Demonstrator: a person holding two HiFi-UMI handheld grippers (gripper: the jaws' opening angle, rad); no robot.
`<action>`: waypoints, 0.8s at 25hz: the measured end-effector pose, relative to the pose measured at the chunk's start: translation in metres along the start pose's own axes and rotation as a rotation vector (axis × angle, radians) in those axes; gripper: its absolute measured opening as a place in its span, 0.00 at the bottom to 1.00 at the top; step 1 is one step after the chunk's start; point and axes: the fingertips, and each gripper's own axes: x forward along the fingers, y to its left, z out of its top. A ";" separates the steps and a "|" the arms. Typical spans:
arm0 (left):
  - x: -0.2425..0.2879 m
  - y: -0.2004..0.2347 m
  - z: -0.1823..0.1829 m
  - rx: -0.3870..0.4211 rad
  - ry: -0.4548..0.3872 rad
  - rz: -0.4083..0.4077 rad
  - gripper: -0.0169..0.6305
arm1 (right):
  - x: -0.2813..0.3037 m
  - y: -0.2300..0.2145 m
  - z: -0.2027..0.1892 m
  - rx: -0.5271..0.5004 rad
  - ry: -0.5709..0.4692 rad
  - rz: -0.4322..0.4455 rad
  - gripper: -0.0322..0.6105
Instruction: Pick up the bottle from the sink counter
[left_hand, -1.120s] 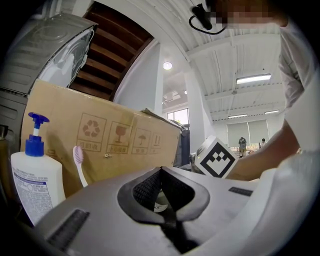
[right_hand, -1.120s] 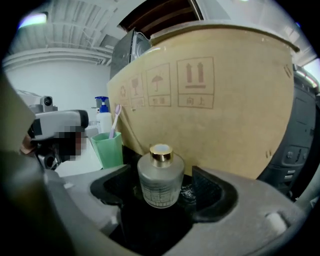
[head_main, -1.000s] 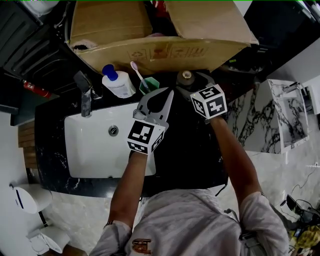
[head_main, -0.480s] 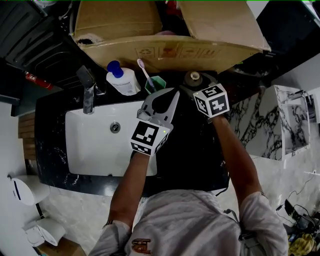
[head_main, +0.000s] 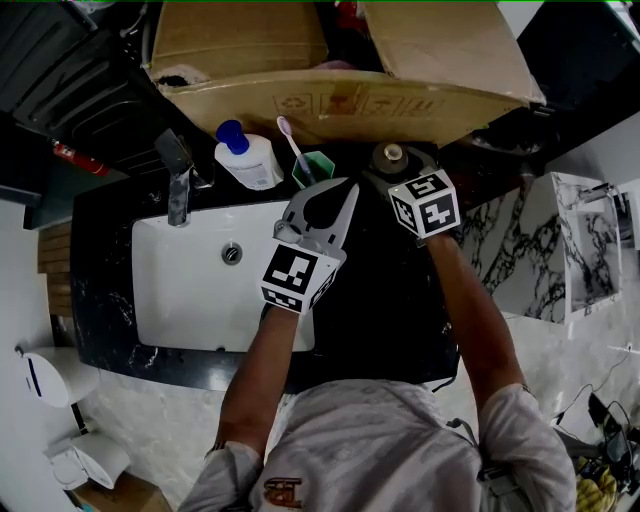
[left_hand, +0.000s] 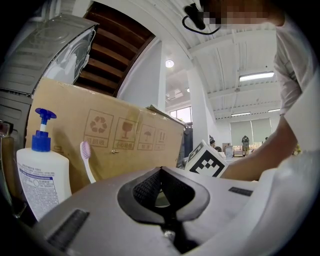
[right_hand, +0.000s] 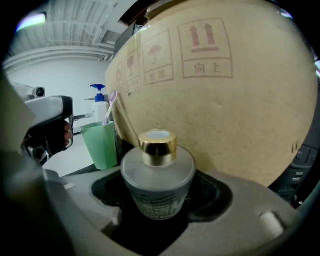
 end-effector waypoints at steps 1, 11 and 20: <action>0.000 0.000 0.001 0.002 0.000 0.000 0.03 | 0.000 0.000 0.000 -0.001 0.000 -0.001 0.57; -0.009 -0.001 0.008 0.012 -0.010 0.014 0.03 | -0.023 0.012 0.020 -0.019 -0.042 0.012 0.57; -0.025 -0.012 0.028 0.044 -0.035 0.018 0.03 | -0.073 0.037 0.051 -0.046 -0.113 0.046 0.57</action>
